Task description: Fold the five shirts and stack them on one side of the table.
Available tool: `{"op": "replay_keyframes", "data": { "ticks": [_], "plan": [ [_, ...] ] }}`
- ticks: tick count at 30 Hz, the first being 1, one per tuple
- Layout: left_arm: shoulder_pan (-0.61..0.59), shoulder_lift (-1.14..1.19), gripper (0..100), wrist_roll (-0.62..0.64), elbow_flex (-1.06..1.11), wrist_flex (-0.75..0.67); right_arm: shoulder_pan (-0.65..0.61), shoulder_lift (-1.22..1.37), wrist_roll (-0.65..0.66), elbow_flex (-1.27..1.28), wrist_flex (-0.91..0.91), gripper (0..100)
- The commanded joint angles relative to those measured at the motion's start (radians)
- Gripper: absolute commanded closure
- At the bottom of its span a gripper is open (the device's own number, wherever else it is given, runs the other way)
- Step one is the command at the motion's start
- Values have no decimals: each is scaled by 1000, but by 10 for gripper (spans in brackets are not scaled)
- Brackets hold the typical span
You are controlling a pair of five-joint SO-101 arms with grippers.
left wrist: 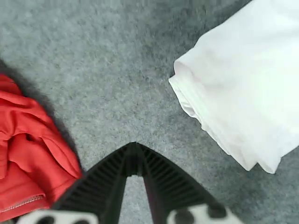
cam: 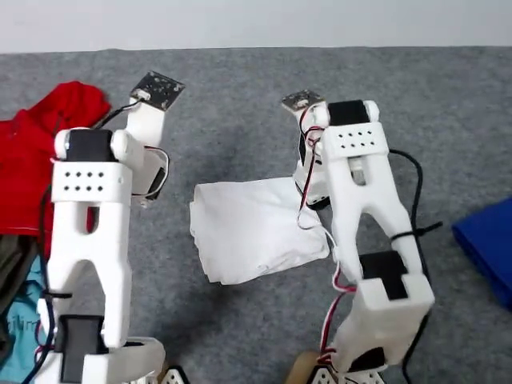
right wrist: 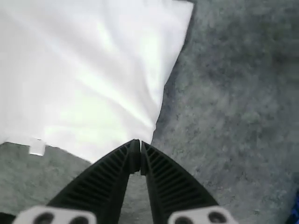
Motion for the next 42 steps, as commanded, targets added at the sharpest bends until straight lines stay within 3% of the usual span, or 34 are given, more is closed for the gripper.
{"op": "replay_keyframes", "data": {
  "ticks": [1, 10, 17, 24, 33, 42],
  "plan": [
    [-40, -46, 998, 52, -33, 3, -1, -139, -52, 84, 30, 990],
    [-259, -46, 998, 66, -33, 2, -22, -366, -69, 603, -249, 990],
    [-287, -46, 998, 64, -33, 6, -99, -332, -72, 819, -492, 990],
    [-287, -46, 998, 64, -31, 9, -168, -294, -68, 827, -375, 990],
    [-287, -54, 998, 64, -22, 9, -166, -624, -64, 816, -355, 990],
    [-287, -55, 998, 63, 8, 9, -163, -475, -63, 763, -472, 990]
  ]
}}
